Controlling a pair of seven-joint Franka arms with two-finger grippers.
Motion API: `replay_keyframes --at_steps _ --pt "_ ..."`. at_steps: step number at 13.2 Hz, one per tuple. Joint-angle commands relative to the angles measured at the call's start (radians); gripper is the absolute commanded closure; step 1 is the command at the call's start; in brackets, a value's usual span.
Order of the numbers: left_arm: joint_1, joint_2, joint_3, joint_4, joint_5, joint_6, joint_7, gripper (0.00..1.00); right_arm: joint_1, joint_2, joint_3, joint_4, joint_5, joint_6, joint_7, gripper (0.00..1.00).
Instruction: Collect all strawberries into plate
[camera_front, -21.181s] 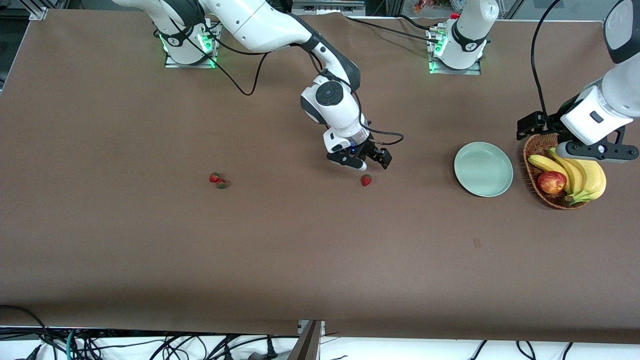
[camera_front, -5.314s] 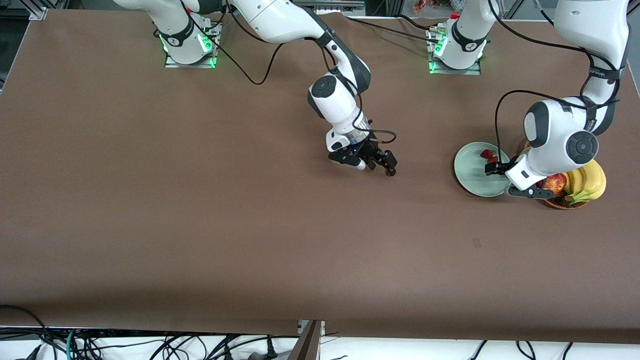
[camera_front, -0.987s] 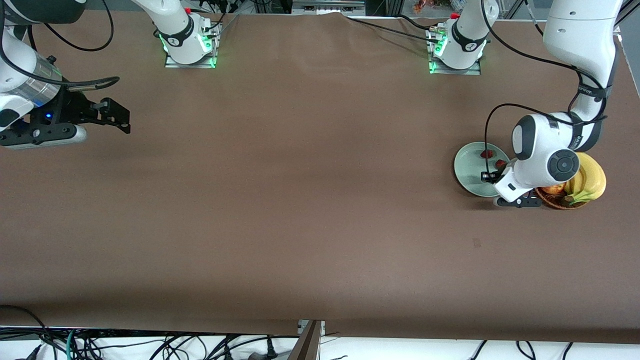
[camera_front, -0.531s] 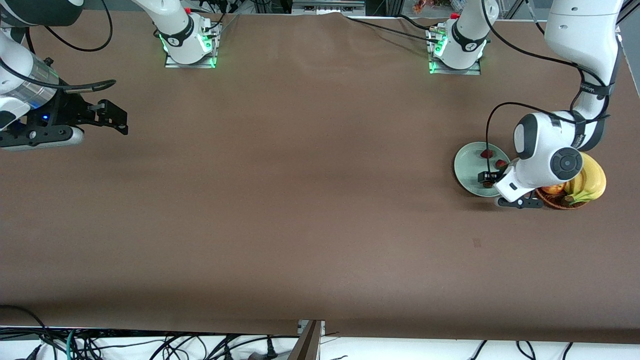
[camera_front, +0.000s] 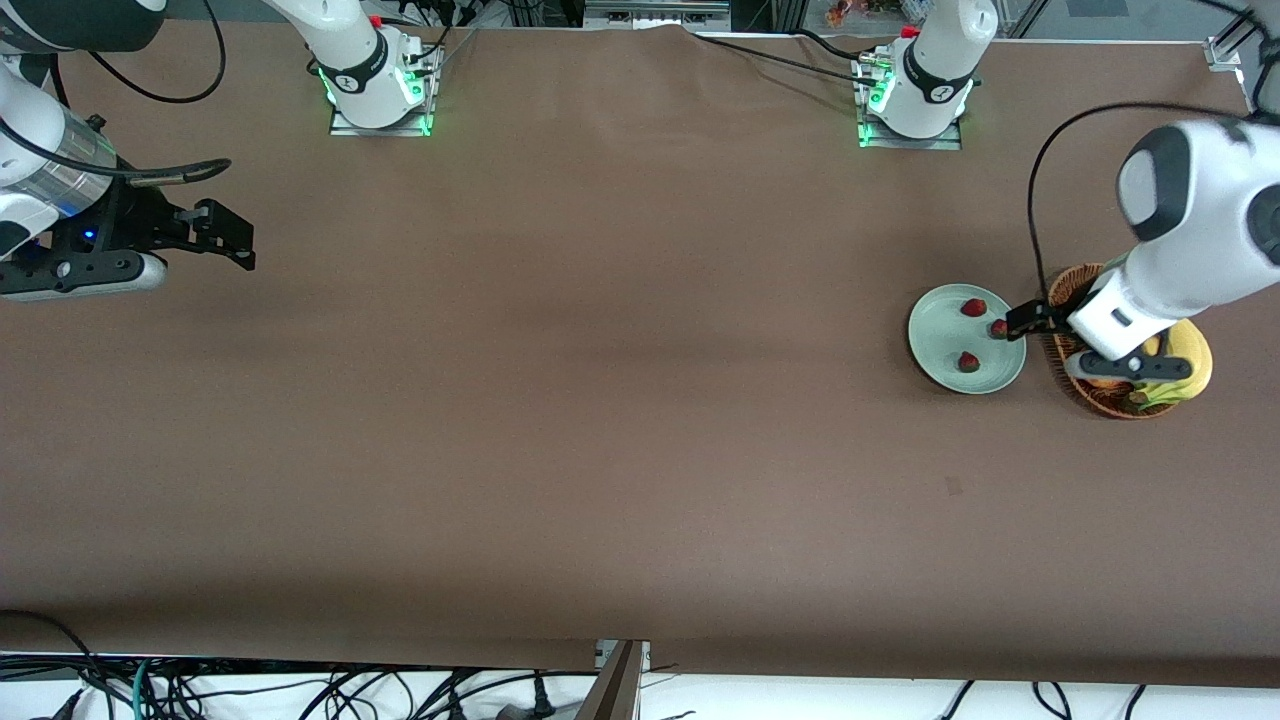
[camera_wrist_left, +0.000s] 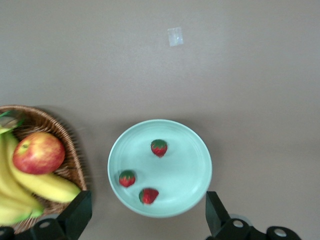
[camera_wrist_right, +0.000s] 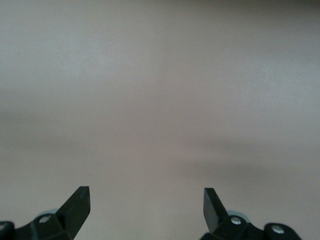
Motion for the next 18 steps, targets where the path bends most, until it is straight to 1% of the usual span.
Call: replay_keyframes --at_steps 1,4,6,7,8,11,18 --pt "-0.014 -0.005 0.001 0.110 -0.030 -0.133 0.031 0.00 -0.012 0.010 0.008 0.025 -0.008 -0.008 0.005 0.00" --pt "-0.018 -0.016 -0.035 0.209 -0.030 -0.245 0.015 0.00 -0.012 0.010 0.008 0.025 -0.008 -0.008 0.007 0.00" --pt "0.014 -0.024 -0.099 0.261 -0.029 -0.319 0.005 0.00 -0.012 0.010 0.008 0.024 -0.008 -0.008 0.005 0.00" --pt "0.025 -0.025 -0.124 0.278 -0.029 -0.336 -0.005 0.00 -0.012 0.010 0.008 0.025 -0.008 -0.008 0.005 0.00" --pt "0.029 -0.025 -0.132 0.301 -0.029 -0.360 -0.012 0.00 -0.012 0.010 0.008 0.025 -0.008 -0.008 0.005 0.00" --pt "0.029 -0.030 -0.134 0.336 -0.029 -0.406 -0.035 0.00 -0.012 0.010 0.008 0.024 -0.008 -0.008 0.005 0.00" --pt "0.028 -0.042 -0.123 0.355 -0.016 -0.460 -0.033 0.00 -0.012 0.010 0.008 0.024 -0.006 -0.009 0.005 0.00"
